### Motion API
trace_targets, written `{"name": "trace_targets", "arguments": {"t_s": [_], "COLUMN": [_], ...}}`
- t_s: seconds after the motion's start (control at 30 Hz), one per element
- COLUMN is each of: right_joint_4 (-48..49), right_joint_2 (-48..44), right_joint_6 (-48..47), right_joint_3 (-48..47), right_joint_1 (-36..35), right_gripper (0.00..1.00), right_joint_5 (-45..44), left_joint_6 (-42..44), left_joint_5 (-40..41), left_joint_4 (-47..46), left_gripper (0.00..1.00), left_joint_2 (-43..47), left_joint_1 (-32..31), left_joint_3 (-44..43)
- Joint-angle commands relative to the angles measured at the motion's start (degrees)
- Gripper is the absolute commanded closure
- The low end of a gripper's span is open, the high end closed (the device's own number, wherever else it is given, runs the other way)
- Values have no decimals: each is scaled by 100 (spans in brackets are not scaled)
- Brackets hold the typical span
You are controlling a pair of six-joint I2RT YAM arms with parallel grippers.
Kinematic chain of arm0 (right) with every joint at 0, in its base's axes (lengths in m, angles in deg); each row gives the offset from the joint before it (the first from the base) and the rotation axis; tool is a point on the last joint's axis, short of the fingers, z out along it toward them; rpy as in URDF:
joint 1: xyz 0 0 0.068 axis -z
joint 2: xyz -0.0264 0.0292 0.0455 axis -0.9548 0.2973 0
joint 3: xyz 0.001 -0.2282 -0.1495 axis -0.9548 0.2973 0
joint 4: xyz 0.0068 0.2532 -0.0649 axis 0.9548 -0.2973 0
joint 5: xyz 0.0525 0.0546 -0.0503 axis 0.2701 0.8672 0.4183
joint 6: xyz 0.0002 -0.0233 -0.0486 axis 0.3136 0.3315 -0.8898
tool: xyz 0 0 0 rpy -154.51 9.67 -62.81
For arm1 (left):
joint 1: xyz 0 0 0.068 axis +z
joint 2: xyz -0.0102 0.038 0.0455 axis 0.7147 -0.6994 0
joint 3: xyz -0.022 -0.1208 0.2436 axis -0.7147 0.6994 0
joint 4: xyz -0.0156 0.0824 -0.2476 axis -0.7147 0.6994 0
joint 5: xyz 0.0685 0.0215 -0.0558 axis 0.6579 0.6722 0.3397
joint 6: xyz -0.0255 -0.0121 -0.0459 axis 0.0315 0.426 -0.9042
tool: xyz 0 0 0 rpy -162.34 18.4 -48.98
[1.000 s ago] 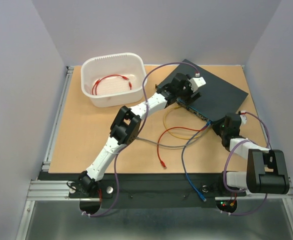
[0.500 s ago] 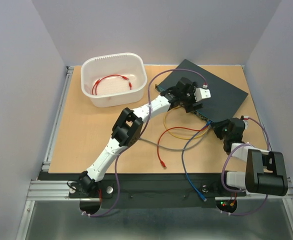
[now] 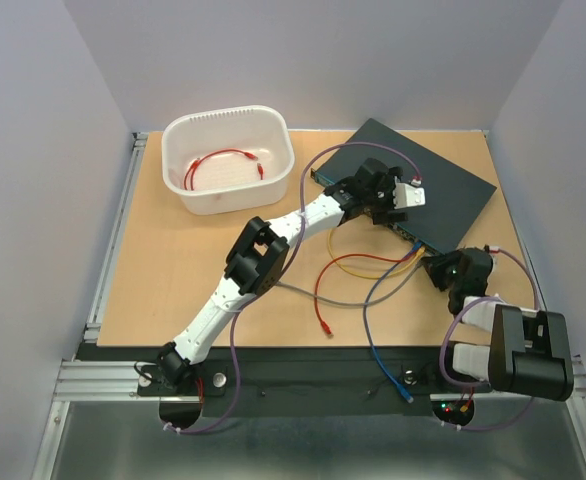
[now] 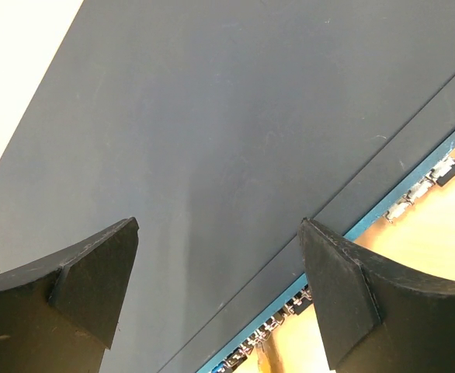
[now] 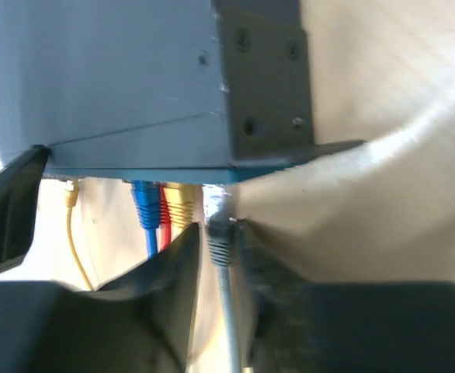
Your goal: Pull the plug from the switch port
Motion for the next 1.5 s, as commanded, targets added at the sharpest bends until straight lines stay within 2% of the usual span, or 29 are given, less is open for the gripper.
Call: {"name": "trace_targets", "arguments": {"t_s": [0.0, 0.03, 0.27, 0.4, 0.43, 0.5, 0.67, 0.77, 0.87, 1.03, 1.23, 1.47], "right_joint_4": [77, 77, -836, -864, -864, -829, -820, -916, -1197, -2032, -2778, -3008], "right_joint_2": [236, 271, -97, -107, -63, -2, -256, -598, -1089, -1714, -2549, -2805], "right_joint_6": [-75, -110, -566, -594, -550, -453, -444, -488, -558, -901, -1147, -1200], "right_joint_3": [-215, -241, -294, -242, -259, -268, -180, -163, -215, -601, -927, -1068], "right_joint_1": [51, 51, 51, 51, 51, 51, 51, 51, 51, 59, 95, 95], "right_gripper": [65, 62, 62, 77, 84, 87, 87, 85, 81, 76, 71, 71], "right_joint_5": [72, 134, -445, -587, -586, -586, -622, -613, -630, -999, -1483, -1457], "left_joint_6": [45, 28, -165, -533, -639, -911, -1264, -1771, -2220, -2354, -2143, -2152], "left_joint_5": [102, 84, 67, 32, -56, -485, -1670, -1902, -1762, -813, 40, 725], "left_joint_4": [101, 119, 329, 698, 821, 1382, 2875, 3186, 3082, 2264, 1631, 1086], "left_gripper": [4, 5, 6, 8, 9, 11, 12, 13, 19, 28, 28, 28], "left_joint_2": [247, 247, 265, 335, 378, 545, 1046, 1301, 1468, 1644, 1680, 1644], "left_joint_1": [-3, -3, -11, -38, -46, -55, -353, -591, -916, -1391, -1611, -1681], "left_joint_3": [101, 83, -162, -540, -628, -847, -937, -788, -165, 1268, 2130, 2692]}}
